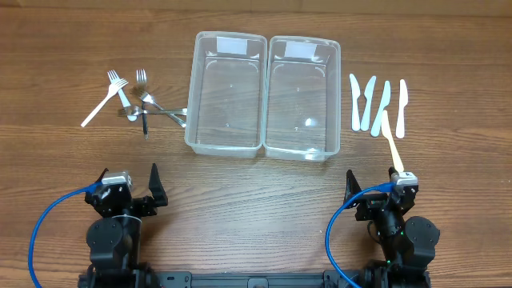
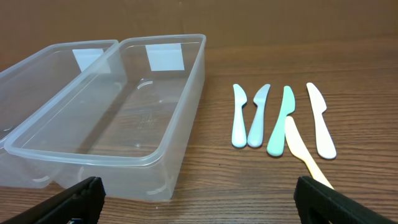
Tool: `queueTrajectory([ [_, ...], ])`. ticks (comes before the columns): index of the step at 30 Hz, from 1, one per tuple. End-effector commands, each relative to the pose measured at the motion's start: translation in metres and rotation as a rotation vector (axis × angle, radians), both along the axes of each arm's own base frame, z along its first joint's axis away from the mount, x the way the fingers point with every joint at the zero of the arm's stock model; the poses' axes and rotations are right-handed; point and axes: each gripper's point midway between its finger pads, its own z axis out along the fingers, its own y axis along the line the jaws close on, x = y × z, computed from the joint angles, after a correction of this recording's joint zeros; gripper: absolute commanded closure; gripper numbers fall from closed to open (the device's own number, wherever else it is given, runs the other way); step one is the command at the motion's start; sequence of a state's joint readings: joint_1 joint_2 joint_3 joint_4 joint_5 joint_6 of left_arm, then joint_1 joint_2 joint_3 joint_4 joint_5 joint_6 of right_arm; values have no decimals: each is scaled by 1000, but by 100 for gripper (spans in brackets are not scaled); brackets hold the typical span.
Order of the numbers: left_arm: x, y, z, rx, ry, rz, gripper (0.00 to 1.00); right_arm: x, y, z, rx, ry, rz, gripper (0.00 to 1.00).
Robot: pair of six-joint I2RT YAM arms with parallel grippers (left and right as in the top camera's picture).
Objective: Pack container
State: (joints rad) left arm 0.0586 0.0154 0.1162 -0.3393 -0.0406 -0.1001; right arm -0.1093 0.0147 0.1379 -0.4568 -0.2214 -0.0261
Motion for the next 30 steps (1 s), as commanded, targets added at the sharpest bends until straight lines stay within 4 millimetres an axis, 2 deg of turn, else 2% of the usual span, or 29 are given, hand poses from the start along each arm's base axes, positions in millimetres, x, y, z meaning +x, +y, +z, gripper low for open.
queueTrajectory([
  [1,1,-3,-4,16,2,-17,0,0,3,3,0,-17,15,0],
  [6,0,-2,-4,17,2,-17,0,0,5,3,4,-16,26,0],
  [9,-1,8,-4,85,10,32,0,-2,14,5,18,-22,79,0],
  [16,-1,10,-4,91,11,41,0,-9,37,7,56,-22,214,0],
  [19,-1,19,5,121,-16,86,0,-13,48,11,81,-27,279,0],
  [21,2,18,20,120,-82,89,0,-14,49,16,122,-26,275,0],
  [24,8,-6,48,104,-204,-48,0,-16,49,32,177,-40,261,0],
  [27,4,-35,88,108,-369,-212,0,-18,49,45,217,-33,247,0],
  [30,0,-38,107,115,-418,-227,0,-17,49,49,274,22,229,0],
])
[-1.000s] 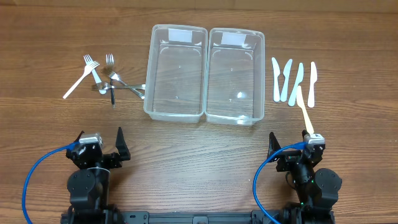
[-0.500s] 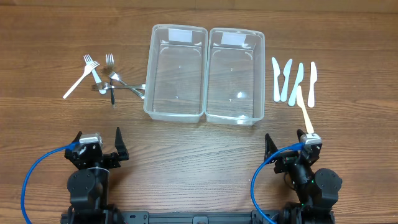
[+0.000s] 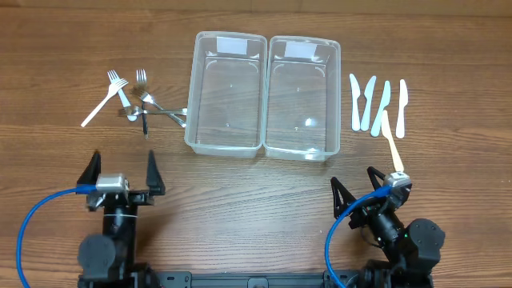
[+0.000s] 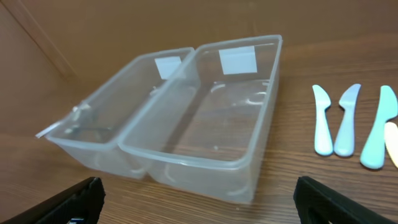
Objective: Pack container
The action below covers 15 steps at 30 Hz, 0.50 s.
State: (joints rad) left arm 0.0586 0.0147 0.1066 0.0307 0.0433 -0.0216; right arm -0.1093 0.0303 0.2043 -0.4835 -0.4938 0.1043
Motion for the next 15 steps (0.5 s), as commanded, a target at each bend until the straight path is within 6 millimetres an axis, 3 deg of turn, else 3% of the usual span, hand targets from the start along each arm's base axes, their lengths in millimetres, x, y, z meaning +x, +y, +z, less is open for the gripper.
queueTrajectory([
  [1,-8,-24,23,42,-59,-134,0,-2,4,23,93,56,-2,0],
  [6,-11,-25,33,36,-10,-135,0,9,1,37,104,166,-17,0],
  [11,-4,-24,42,26,73,-137,0,37,-10,79,55,209,-58,0],
  [15,10,-24,49,12,189,-139,0,55,-15,102,-2,284,-56,0],
])
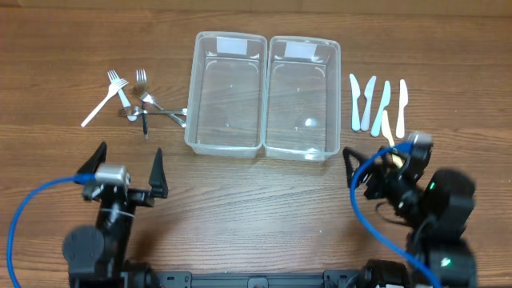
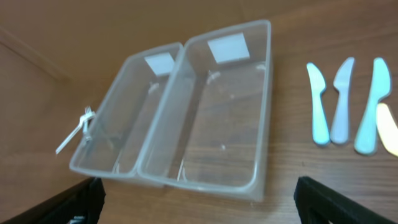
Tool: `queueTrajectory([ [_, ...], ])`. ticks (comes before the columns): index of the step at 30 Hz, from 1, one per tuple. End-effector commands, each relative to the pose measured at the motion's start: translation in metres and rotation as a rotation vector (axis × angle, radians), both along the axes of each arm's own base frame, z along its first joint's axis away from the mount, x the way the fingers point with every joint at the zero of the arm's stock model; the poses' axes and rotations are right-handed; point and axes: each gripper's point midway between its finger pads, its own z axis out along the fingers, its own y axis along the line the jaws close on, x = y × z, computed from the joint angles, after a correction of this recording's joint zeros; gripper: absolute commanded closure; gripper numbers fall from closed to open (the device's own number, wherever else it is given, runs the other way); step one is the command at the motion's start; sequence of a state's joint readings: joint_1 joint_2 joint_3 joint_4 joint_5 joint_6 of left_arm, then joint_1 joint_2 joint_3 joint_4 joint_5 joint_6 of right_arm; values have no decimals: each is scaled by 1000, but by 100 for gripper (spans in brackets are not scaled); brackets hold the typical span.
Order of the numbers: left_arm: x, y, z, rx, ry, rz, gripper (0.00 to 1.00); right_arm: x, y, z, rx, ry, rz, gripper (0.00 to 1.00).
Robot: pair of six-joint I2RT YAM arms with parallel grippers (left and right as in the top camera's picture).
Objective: Pack container
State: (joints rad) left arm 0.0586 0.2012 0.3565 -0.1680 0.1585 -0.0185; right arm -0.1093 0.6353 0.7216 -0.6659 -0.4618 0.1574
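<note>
Two clear plastic containers stand side by side, both holding nothing: the left container [image 1: 226,92] and the right container [image 1: 302,96], also in the right wrist view [image 2: 214,118]. Several plastic knives [image 1: 376,104] lie right of them, showing as knives [image 2: 342,102] in the wrist view. Several forks [image 1: 136,104] lie in a loose heap to the left. My right gripper [image 1: 382,156] hovers open just in front of the knives, with nothing between its fingers [image 2: 65,205]. The left gripper [image 1: 128,164] is open near the front left, below the forks.
The wooden table [image 1: 256,208] carries only these things. A yellowish knife [image 1: 390,132] lies closest to my right gripper, partly under it. Blue cables [image 1: 24,224] loop beside both arm bases at the front edge.
My right arm has moved away from the front edge towards the knives and the right container, and its camera looks down on the containers from higher. The left arm has shifted only slightly.
Both arms first sat low at the front edge with grippers open. Then both stood raised, fingers spread wide, the right camera turned towards the containers. Now the right gripper is just short of the knives. Forks, knives and containers have not moved.
</note>
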Motion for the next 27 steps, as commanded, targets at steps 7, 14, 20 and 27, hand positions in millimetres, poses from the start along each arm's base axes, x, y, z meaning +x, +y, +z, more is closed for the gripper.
queueTrajectory([
  [7,60,-10,57,43,244,-85,0,56,-24,43,-93,229,-60,0],
  [14,117,-7,62,55,449,-98,0,84,-26,20,-69,355,-49,0],
  [20,150,-5,42,44,557,-103,0,86,-57,-54,-189,654,-159,0],
  [27,164,-4,14,38,630,-103,0,102,-111,-94,-230,807,-292,0],
])
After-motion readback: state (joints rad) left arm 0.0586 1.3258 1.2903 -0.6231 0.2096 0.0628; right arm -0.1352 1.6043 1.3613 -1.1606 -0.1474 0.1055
